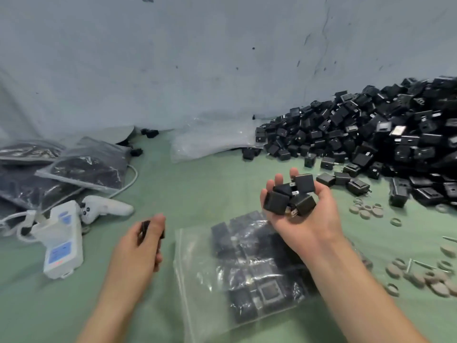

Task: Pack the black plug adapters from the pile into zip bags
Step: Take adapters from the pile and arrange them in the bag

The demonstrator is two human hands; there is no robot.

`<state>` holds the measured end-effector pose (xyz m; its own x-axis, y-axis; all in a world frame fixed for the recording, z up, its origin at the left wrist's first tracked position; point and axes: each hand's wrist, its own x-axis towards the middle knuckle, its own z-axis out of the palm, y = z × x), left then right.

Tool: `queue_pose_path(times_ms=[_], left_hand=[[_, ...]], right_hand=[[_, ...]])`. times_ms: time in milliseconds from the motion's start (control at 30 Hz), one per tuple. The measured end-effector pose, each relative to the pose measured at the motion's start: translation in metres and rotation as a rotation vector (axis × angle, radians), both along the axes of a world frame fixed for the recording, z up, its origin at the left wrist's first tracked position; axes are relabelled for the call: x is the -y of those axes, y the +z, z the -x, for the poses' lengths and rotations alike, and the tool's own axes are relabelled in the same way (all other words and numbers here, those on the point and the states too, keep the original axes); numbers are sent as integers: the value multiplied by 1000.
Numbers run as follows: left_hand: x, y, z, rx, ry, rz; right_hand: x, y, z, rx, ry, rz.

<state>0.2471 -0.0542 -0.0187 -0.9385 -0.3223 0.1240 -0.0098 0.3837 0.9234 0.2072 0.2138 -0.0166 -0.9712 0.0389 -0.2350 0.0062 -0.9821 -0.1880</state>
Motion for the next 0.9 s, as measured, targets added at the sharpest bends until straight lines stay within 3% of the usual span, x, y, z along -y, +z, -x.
queue_pose_path(times_ms=[100, 333, 467, 767, 900], left_hand=[[18, -22, -20, 136, -60, 366], [28, -26, -17, 120, -257, 565], [26, -23, -21, 77, -364, 566], [47, -21, -43, 182, -507, 606], [30, -21, -39, 115, -323, 621]], right_hand=[[10, -6, 1, -9, 12, -47], [21, -19, -4, 51, 36, -95], [25, -16, -10, 28, 26, -135], [26, -15, -15, 25, -2, -185], [26, -17, -14, 25, 4, -200]])
